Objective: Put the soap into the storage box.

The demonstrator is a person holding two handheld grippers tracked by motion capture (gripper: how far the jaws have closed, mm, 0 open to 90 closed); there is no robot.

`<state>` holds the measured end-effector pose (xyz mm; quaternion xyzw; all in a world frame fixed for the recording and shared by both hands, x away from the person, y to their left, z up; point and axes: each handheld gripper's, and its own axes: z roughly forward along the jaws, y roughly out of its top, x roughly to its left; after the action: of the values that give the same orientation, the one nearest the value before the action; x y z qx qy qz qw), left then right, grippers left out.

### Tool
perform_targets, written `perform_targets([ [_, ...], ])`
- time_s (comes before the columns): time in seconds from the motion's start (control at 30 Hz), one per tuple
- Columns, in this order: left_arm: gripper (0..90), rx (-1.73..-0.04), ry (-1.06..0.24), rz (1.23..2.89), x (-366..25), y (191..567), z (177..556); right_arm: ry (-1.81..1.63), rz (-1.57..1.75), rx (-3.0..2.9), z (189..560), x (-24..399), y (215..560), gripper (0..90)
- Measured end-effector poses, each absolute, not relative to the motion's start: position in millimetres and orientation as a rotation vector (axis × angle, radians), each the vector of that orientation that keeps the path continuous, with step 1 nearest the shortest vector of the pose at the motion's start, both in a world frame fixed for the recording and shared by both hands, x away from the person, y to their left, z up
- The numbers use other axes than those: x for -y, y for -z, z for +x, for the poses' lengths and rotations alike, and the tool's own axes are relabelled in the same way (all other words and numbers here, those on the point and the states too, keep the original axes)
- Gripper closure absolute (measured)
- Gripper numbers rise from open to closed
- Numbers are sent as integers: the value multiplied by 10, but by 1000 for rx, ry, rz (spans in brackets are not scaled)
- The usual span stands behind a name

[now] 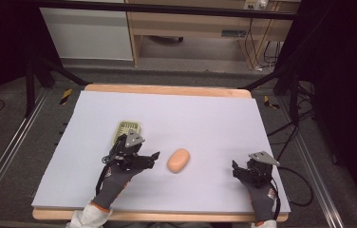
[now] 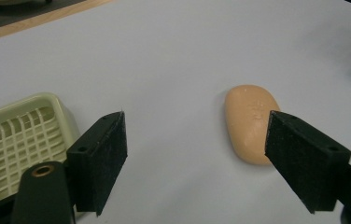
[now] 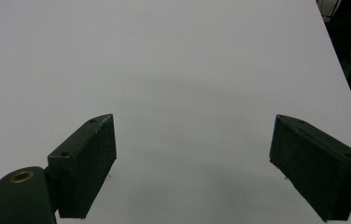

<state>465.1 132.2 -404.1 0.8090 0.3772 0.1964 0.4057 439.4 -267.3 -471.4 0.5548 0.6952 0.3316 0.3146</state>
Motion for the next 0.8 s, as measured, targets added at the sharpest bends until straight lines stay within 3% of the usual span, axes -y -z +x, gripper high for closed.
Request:
perform_targets([
  [0.8,180,-886,-452,2119,-949,4072,4725,-870,1463,-1837,4403,2666,4715,145],
])
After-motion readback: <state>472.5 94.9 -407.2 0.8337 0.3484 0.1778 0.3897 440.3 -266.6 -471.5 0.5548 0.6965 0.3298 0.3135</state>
